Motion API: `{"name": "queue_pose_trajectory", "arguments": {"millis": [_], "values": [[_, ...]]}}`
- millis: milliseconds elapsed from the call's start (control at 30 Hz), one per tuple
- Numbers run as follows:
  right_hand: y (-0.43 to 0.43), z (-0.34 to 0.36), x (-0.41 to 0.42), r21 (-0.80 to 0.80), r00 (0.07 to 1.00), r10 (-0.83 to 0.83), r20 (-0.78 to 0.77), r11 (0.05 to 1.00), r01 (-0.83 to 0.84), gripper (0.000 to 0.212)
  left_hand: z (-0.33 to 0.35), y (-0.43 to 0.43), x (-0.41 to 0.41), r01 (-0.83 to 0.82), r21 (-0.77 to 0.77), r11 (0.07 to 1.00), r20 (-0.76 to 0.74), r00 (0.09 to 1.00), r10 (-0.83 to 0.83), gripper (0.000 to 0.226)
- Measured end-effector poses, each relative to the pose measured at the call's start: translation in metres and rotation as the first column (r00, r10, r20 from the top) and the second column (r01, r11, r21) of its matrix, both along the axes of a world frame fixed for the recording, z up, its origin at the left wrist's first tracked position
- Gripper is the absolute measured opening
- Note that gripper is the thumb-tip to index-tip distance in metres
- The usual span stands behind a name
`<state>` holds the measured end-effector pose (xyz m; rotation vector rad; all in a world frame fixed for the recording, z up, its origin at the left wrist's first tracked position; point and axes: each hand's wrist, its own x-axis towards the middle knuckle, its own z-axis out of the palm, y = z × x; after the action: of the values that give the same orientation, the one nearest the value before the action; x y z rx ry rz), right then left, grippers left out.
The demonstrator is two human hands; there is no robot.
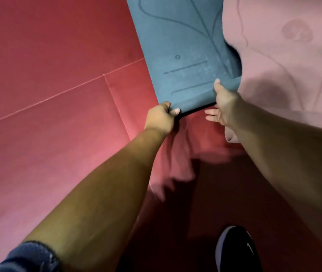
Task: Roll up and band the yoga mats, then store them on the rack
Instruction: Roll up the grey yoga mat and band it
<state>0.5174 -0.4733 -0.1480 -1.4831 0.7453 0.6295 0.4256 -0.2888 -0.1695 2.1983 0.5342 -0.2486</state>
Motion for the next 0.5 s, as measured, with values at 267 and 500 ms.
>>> {"name": "queue_pose_trajectory", "arguments": {"millis": [267, 500], "values": [[0.064, 0.003, -0.030, 0.102, 0.999, 0.039, 0.033, 0.994, -0.042, 0.042, 0.029, 0.070, -0.049, -0.149, 0.111, 0.983, 0.029, 0.989, 0.147, 0.029], [0.151, 0.022, -0.110, 0.122, 0.984, 0.175, 0.029, 0.977, -0.178, 0.038, 0.067, 0.141, -0.148, -0.269, 0.198, 0.943, 0.004, 0.962, 0.274, 0.026]]}}
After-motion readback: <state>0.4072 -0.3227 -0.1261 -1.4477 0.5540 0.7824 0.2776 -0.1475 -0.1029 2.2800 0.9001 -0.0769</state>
